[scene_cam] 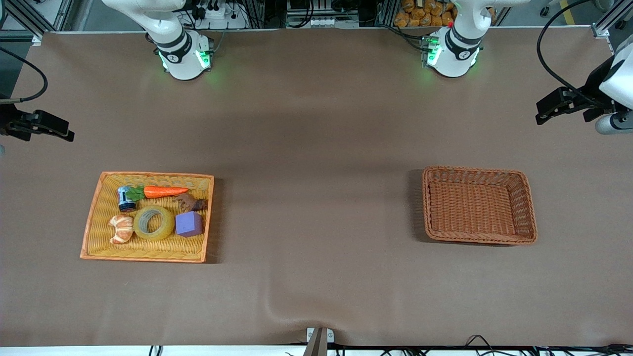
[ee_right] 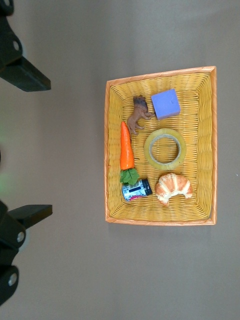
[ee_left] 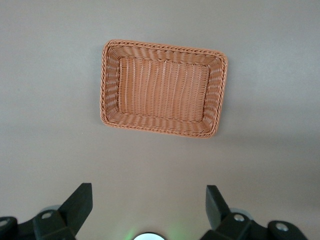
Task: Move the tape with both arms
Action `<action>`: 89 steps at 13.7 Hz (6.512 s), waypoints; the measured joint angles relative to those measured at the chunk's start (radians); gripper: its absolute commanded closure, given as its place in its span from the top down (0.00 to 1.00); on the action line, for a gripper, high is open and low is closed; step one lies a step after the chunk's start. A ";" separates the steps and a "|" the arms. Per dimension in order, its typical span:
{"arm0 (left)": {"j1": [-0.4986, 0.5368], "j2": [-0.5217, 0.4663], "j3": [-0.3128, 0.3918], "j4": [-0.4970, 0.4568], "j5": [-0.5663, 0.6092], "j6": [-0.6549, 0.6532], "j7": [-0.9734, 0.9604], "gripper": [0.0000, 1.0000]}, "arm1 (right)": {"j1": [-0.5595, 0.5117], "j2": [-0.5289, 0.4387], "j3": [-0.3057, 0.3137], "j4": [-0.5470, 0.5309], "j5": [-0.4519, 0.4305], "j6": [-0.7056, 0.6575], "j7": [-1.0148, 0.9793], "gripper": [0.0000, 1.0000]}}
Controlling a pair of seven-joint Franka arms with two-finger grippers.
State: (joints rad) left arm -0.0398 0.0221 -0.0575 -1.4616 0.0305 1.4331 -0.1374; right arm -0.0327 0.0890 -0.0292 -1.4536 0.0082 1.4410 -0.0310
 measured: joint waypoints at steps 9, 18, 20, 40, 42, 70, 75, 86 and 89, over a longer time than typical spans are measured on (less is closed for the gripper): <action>-0.006 0.009 -0.002 -0.001 0.000 -0.001 0.000 1.00 | 0.000 0.000 0.000 0.000 0.000 0.002 0.001 1.00; -0.050 0.075 -0.017 -0.003 0.000 0.063 -0.001 1.00 | 0.071 0.119 0.012 -0.078 0.001 0.217 0.000 1.00; -0.064 0.096 -0.019 -0.003 0.000 0.095 -0.002 1.00 | 0.078 0.155 0.013 -0.123 0.001 0.291 -0.025 1.00; -0.065 0.150 -0.020 -0.035 0.000 0.175 -0.002 1.00 | 0.069 0.513 0.013 -0.345 0.065 0.826 -0.705 0.00; -0.065 0.152 -0.020 -0.035 0.000 0.175 -0.002 1.00 | 0.070 0.508 0.013 -0.338 0.066 0.820 -0.667 0.00; -0.145 0.235 -0.030 -0.064 0.000 0.277 -0.102 1.00 | 0.823 0.820 0.044 0.188 0.121 0.854 0.436 1.00; -0.249 0.307 -0.032 -0.066 0.000 0.352 -0.247 1.00 | 0.799 0.719 0.002 0.242 0.121 0.651 0.447 1.00; -0.489 0.530 -0.041 -0.069 -0.098 0.657 -0.525 1.00 | 0.497 0.142 -0.150 -0.186 0.092 0.466 0.433 1.00; -0.544 0.619 -0.042 -0.069 -0.101 0.759 -0.577 1.00 | 0.412 0.009 -0.153 -0.226 0.082 0.364 0.344 1.00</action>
State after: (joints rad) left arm -0.5835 0.6408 -0.0991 -1.5304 -0.0705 2.1923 -0.7140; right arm 0.3790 0.0985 -0.1824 -1.6796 0.0907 1.8052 0.3126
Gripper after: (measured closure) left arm 0.000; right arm 0.000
